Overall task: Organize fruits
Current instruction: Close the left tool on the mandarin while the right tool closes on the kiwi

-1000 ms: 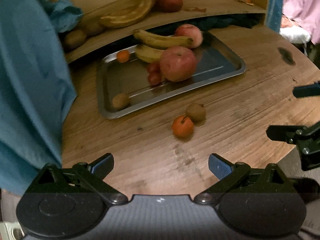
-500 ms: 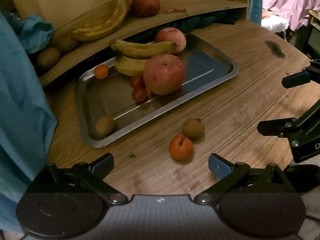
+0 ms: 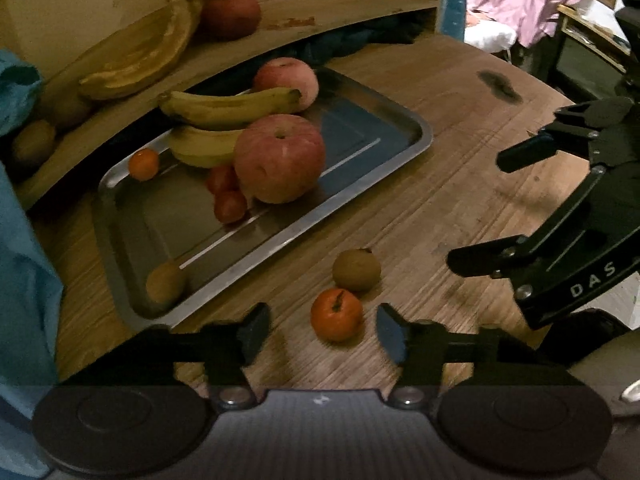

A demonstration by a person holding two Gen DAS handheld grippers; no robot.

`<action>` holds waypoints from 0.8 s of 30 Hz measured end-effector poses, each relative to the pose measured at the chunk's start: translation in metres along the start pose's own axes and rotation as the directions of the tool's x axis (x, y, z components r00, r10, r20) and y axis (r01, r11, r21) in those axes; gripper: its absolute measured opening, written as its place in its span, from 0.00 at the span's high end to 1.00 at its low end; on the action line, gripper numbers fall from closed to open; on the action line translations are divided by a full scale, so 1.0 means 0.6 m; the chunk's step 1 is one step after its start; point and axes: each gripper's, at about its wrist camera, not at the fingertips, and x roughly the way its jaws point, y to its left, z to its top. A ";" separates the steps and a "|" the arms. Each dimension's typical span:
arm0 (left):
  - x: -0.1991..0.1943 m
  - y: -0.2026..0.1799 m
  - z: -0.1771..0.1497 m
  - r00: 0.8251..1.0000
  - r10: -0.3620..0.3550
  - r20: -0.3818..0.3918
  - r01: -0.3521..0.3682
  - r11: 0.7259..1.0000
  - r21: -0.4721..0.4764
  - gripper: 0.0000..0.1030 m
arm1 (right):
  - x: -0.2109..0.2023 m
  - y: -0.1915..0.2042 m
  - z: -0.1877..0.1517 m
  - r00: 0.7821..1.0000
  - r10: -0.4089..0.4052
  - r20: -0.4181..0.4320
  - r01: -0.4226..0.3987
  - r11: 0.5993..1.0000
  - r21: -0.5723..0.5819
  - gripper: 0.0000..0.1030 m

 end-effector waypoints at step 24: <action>-0.001 0.081 -0.008 0.998 -0.066 0.020 0.066 0.998 -0.006 0.69 | 0.055 0.078 0.037 0.996 0.083 -0.035 -0.086 0.994 -0.071 0.24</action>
